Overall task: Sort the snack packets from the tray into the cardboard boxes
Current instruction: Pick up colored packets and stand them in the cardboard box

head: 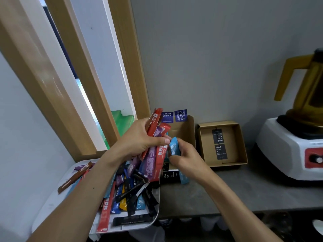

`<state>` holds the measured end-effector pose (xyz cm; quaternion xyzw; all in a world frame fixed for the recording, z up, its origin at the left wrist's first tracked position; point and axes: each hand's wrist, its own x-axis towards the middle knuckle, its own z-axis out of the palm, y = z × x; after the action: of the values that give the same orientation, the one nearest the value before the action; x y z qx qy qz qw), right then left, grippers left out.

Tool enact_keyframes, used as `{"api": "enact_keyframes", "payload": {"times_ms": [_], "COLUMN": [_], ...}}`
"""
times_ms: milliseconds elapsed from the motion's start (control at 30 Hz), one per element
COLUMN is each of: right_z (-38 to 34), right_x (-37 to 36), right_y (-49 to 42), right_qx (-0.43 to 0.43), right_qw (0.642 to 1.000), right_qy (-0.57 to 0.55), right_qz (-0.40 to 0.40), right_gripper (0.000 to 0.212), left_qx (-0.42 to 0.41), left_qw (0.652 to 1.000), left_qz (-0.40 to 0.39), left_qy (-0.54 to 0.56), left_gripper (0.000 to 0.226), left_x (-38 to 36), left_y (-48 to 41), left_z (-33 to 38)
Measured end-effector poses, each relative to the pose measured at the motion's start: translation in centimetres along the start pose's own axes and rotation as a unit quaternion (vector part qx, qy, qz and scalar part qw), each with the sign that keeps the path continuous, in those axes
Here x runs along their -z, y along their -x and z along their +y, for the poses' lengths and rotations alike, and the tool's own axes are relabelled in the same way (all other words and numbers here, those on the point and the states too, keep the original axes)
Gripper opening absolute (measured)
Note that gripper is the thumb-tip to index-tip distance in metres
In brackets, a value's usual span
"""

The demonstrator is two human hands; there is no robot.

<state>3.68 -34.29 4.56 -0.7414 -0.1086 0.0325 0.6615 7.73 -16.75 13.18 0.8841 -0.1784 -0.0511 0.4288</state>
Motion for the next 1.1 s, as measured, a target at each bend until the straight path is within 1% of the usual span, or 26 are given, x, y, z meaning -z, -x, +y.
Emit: {"api": "enact_keyframes", "payload": {"times_ms": [100,200,267,333,500,600,733,867,933,1000,1033,1100], "right_z": [0.1,0.2,0.2,0.6,2.4,2.9,3.3,3.5,3.6,4.1,4.4,5.3], "right_x": [0.1,0.0,-0.1,-0.2,0.4,0.5,0.8,1.4,0.9,0.2,-0.2,-0.9], "right_y": [0.2,0.4,0.5,0.6,1.5,1.9,1.7,1.2,0.8,0.2,-0.3,-1.3], "right_qx": [0.003,0.007,0.012,0.022,0.03,0.028,0.012,0.008,0.021,0.025,0.02,0.011], "right_qw": [1.0,1.0,1.0,0.999,0.999,0.998,0.999,0.999,0.998,0.994,0.989,0.967], "right_qy": [0.007,0.007,0.028,0.028,-0.023,-0.024,0.004,0.044,0.037,0.02,0.03,0.126], "right_qz": [-0.003,-0.006,-0.002,0.001,0.038,0.043,0.03,0.011,0.037,0.103,0.145,0.222], "right_gripper": [0.049,0.038,0.033,0.033,0.022,0.021,0.019,0.022,0.018,0.015,0.017,0.022], "left_qx": [-0.004,-0.004,-0.006,-0.006,0.004,0.011,0.01,0.01,0.012,0.008,0.007,0.008], "left_qw": [1.0,1.0,1.0,0.999,0.997,0.997,0.995,0.997,0.997,0.996,0.995,0.991], "left_qz": [-0.009,-0.009,0.009,0.031,0.075,0.067,0.062,0.038,0.035,0.066,0.09,0.133], "left_qy": [0.0,0.004,-0.025,-0.036,-0.034,-0.047,-0.075,-0.072,-0.069,-0.056,-0.044,-0.015], "left_gripper": [0.054,0.054,0.048,0.045,0.038,0.038,0.044,0.041,0.043,0.042,0.04,0.037], "left_x": [0.0,-0.2,-0.4,-0.5,1.4,2.2,1.8,0.7,0.4,0.4,0.7,1.3], "left_y": [0.4,0.6,0.6,0.6,0.3,-0.1,-0.7,-1.1,-1.4,-1.7,-1.7,-1.8], "left_z": [0.1,0.2,0.3,0.4,1.0,1.1,1.1,1.3,1.3,1.3,1.2,1.0]}}
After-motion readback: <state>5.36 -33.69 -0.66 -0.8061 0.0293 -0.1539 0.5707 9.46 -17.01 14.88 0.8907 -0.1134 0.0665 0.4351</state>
